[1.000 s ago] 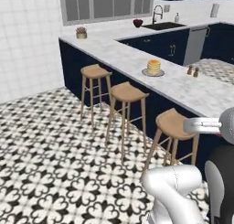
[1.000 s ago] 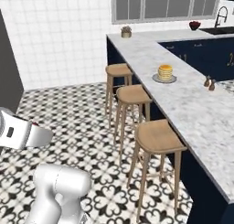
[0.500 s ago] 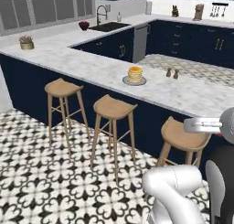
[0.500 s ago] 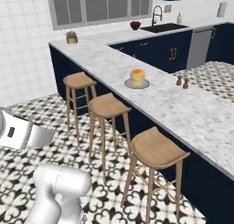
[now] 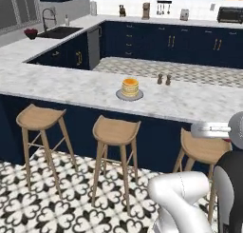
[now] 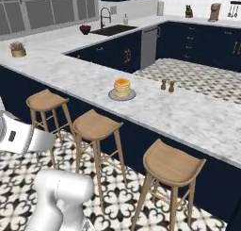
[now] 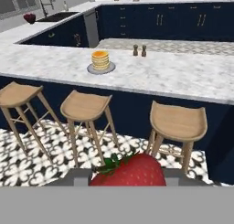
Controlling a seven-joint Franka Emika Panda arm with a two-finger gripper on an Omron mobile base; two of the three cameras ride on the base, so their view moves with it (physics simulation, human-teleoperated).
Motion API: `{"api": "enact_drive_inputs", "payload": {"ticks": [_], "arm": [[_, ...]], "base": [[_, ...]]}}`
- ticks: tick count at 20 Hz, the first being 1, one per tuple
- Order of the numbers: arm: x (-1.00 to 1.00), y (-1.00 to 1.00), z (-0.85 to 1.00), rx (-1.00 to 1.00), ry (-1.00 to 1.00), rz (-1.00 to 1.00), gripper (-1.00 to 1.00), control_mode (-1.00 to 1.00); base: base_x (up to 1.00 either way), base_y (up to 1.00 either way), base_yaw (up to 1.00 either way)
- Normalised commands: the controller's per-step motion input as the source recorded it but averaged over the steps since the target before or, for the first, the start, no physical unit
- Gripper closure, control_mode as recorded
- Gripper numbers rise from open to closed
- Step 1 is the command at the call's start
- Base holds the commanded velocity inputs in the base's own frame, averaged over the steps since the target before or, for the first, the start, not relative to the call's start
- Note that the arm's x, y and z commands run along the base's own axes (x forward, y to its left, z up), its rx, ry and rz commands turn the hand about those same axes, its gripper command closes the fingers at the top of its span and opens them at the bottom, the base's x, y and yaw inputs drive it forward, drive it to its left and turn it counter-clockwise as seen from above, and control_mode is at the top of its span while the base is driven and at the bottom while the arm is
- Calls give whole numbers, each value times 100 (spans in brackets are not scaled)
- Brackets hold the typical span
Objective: Take the strawberry from the fridge and place it on top of the pancake, located on the dining counter.
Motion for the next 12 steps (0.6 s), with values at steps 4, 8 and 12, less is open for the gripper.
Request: {"api": "enact_drive_inputs", "payload": {"ticks": [4,8,12], "arm": [[0,0,0,0,0,0,100,100],[0,0,0,0,0,0,100,100],[0,0,0,0,0,0,100,100]], "base": [[62,100,-55],[66,95,-50],[64,54,-34]]}}
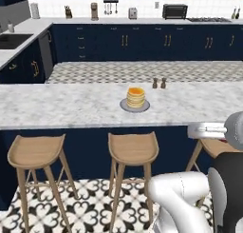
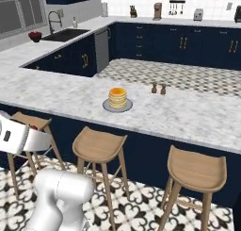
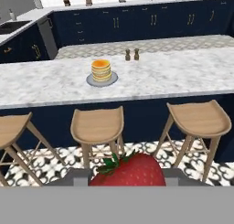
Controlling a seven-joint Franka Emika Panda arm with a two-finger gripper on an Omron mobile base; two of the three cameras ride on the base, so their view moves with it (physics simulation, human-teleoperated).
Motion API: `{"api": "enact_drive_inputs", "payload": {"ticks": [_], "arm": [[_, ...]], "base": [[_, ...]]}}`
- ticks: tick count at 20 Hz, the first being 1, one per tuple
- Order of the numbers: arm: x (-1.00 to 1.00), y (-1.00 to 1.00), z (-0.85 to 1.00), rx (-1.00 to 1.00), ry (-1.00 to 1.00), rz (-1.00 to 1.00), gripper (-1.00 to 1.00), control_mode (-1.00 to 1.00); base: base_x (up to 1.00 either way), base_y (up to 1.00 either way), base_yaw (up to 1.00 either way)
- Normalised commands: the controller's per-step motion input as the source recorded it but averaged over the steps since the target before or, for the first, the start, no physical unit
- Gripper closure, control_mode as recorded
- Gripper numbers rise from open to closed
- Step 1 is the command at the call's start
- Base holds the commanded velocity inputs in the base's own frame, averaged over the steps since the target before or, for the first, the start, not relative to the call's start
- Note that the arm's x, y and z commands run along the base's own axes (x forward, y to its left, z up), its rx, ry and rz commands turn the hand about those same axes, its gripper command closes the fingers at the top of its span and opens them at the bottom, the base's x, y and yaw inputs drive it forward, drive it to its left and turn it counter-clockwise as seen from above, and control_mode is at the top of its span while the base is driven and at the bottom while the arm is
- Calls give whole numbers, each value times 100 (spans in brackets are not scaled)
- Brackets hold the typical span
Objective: Take the strawberry from the fridge and place it on top of the pancake, located on the dining counter.
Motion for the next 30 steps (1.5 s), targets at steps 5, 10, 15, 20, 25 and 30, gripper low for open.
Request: {"api": "enact_drive_inputs", "payload": {"ticks": [5,10,15,20,25,30], "arm": [[0,0,0,0,0,0,100,100],[0,0,0,0,0,0,100,100],[0,0,0,0,0,0,100,100],[100,8,0,0,18,5,100,-100],[100,0,-7,0,15,17,100,-100],[99,0,-62,0,0,6,100,-100]], "base": [[84,27,-20],[99,13,-15],[100,42,-17],[0,0,0],[0,0,0],[0,0,0]]}}
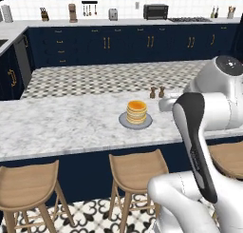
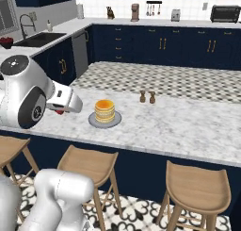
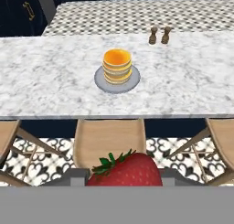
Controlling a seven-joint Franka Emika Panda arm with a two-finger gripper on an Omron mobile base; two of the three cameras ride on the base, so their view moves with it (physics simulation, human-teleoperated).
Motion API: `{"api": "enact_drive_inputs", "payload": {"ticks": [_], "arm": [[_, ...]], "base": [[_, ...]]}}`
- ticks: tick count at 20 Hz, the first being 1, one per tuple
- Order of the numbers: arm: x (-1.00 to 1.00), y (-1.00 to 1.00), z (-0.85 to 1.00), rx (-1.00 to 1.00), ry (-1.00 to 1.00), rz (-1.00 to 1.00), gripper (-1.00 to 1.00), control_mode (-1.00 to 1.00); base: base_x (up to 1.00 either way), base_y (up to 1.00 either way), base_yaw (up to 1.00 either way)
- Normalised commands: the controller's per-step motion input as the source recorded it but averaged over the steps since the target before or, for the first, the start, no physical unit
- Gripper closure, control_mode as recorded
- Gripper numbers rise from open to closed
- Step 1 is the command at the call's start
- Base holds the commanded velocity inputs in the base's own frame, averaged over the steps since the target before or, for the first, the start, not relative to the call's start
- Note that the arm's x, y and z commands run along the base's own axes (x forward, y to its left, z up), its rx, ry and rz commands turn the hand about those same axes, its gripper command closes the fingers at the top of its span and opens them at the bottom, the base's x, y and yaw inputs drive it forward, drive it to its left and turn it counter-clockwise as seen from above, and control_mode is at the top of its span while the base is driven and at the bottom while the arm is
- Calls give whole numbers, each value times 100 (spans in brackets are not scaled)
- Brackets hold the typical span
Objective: Take the strawberry from the fridge and place it on top of the pancake, located on the dining counter.
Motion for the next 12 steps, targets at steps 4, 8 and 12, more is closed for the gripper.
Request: {"api": "enact_drive_inputs", "payload": {"ticks": [4,8,12], "arm": [[100,0,-47,0,0,2,100,-100],[95,0,-13,0,8,0,100,-100],[95,0,-8,0,13,0,100,-100]], "base": [[0,0,0],[0,0,0],[0,0,0]]}}
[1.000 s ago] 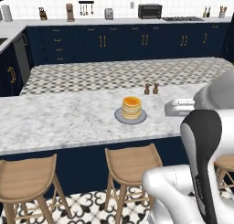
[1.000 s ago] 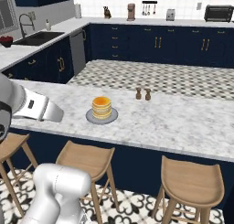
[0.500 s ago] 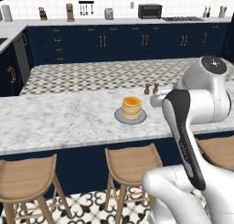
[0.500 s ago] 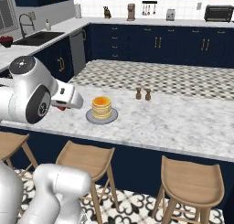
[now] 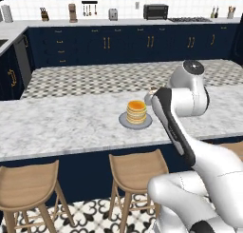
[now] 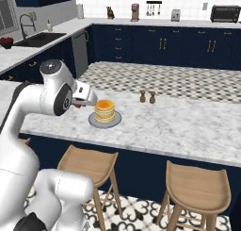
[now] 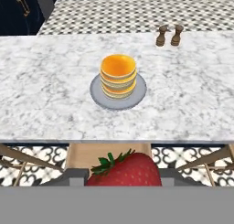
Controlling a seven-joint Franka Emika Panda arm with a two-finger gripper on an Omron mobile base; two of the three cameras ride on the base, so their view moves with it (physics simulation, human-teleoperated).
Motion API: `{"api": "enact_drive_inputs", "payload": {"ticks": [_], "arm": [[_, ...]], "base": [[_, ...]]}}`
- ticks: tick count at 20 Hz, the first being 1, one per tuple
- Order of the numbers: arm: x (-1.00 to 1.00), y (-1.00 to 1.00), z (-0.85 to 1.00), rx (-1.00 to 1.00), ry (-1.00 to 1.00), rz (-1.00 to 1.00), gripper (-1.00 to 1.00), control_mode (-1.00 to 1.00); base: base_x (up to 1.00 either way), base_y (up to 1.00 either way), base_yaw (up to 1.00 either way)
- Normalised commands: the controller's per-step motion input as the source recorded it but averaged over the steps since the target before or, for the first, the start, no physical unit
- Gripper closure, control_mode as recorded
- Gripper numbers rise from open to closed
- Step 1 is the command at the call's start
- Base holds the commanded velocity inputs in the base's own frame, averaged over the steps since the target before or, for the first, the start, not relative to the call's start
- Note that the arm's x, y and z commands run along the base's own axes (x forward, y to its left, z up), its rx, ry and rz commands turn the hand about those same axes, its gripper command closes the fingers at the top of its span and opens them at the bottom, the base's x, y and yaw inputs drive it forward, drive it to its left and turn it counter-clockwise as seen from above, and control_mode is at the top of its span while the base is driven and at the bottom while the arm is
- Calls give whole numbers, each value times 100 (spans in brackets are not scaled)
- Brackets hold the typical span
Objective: Take the strawberry from the fridge and place it on top of the pancake, located on the dining counter.
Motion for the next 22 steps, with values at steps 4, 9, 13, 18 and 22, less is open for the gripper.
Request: {"api": "enact_drive_inputs", "payload": {"ticks": [4,9,13,18,22], "arm": [[90,0,-14,0,9,0,100,-100],[80,0,-27,0,1,0,100,-100],[85,0,-39,0,0,0,100,-100],[68,0,-45,0,0,0,100,-100],[67,0,-33,0,1,0,100,-100]], "base": [[0,0,0],[0,0,0],[0,0,0],[0,0,0],[0,0,0]]}}
